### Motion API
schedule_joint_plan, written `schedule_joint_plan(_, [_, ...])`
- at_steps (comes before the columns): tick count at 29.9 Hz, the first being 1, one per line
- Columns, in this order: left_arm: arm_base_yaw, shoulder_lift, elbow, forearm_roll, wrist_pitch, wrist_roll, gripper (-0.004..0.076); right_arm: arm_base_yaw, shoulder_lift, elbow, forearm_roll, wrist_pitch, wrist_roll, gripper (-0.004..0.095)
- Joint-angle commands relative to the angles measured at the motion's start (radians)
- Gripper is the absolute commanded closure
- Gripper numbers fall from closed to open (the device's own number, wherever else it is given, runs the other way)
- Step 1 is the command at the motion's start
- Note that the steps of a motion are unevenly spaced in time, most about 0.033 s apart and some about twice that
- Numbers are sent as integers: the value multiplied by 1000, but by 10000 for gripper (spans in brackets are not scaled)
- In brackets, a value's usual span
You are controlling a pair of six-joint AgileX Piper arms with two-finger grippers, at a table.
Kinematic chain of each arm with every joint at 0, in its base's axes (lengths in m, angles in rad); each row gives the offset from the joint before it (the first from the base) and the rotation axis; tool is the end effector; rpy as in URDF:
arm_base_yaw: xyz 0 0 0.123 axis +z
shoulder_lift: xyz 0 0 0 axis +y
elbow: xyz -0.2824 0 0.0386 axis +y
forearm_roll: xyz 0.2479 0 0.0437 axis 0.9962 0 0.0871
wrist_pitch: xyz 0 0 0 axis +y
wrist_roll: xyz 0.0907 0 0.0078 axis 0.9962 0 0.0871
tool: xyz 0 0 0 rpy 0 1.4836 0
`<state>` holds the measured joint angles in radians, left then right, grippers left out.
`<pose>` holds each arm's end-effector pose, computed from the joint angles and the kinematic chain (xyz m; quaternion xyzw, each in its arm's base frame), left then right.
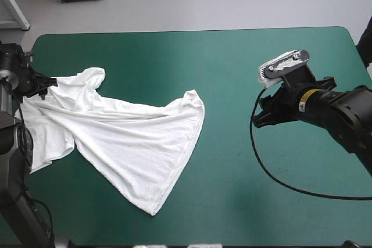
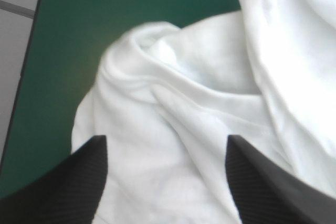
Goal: Fold the cloth
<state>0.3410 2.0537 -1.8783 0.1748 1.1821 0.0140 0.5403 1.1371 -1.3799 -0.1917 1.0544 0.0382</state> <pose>0.4135 0.1623 0.2692 -0.1400 0.9752 0.1098 0.1318 0.1914 0.0972 0.4384 -0.2341 0.8769 0.0253 0.4190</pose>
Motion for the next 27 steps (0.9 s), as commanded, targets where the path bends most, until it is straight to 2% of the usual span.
schedule_joint_plan(1, [1,-131,-35,-50,40,32,156,3,-13,-29,-12,-52,1,331])
schedule_joint_plan(6, [-1,-319,-19,-353,101,188,156,3,-8,-31,-35,-54,1,331])
schedule_joint_plan(9, [-45,-471,49,-474,95,271,156,3,-1,-31,-34,-52,1,331])
schedule_joint_plan(14, [-243,-742,234,-455,90,342,156,3,11,-31,-30,-48,1,331])
schedule_joint_plan(18, [-463,-934,401,-444,53,349,156,3,11,-31,-32,-34,1,331])
schedule_joint_plan(21, [-595,-1036,491,-425,108,297,156,3,11,-31,-34,-10,1,331])
schedule_joint_plan(27, [-723,-1216,651,-377,106,265,156,3,13,-31,-34,-4,-1,331])
